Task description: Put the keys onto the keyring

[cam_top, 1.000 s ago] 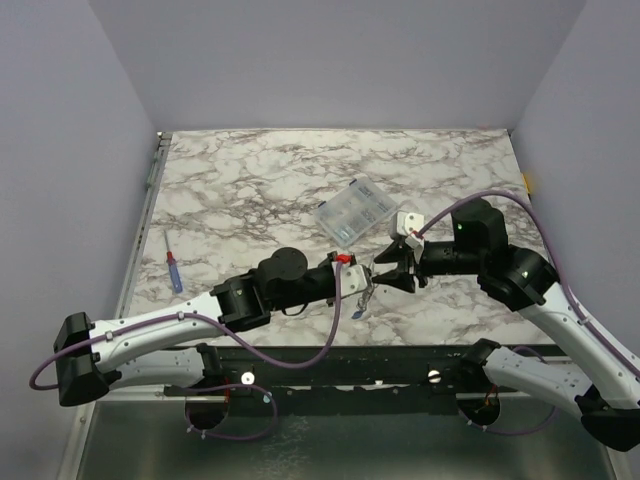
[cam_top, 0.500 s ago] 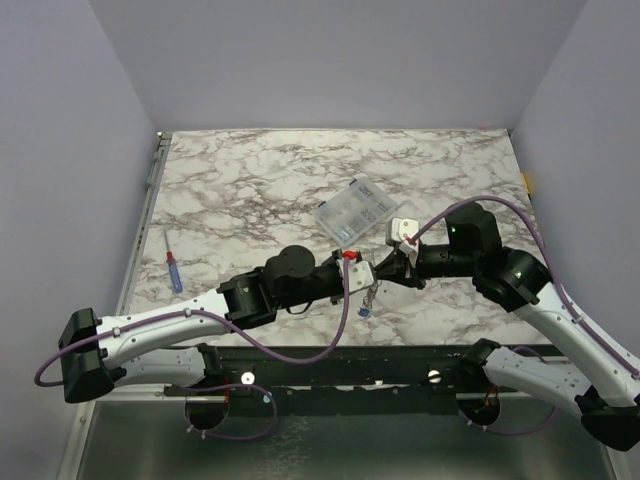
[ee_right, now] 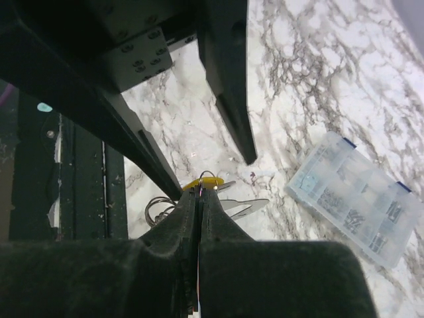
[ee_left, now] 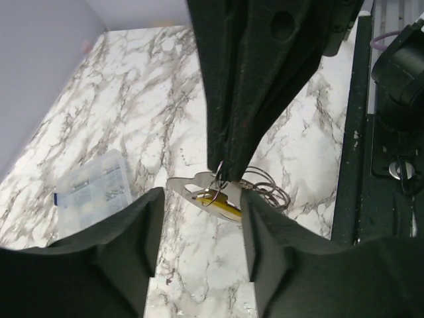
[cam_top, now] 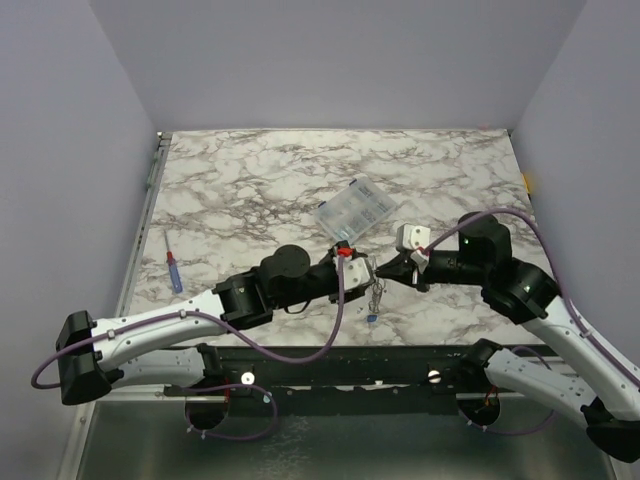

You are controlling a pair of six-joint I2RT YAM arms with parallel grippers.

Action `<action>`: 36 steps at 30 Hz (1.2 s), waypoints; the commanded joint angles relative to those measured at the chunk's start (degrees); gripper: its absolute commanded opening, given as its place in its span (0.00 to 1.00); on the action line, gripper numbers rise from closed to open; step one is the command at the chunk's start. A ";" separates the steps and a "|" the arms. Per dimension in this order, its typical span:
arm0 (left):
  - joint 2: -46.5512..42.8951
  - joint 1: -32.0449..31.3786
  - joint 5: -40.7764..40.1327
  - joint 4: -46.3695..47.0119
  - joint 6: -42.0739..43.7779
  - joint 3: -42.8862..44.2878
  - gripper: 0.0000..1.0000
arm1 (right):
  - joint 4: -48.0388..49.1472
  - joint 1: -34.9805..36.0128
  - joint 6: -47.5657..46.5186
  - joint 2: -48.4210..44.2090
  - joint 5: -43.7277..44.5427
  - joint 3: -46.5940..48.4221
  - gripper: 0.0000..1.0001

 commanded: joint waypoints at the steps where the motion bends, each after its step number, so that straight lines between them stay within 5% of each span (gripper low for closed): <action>1: -4.43 0.24 -2.09 1.17 -0.19 0.43 0.59 | 9.27 0.48 2.00 -4.64 2.76 -3.33 0.01; 13: -9.83 0.12 2.63 1.83 1.94 -2.47 0.51 | 15.57 0.54 4.60 -7.41 1.82 -6.57 0.01; 36: -4.43 0.13 5.27 1.56 11.05 0.55 0.43 | 15.53 0.47 6.38 -9.60 -1.60 -7.11 0.01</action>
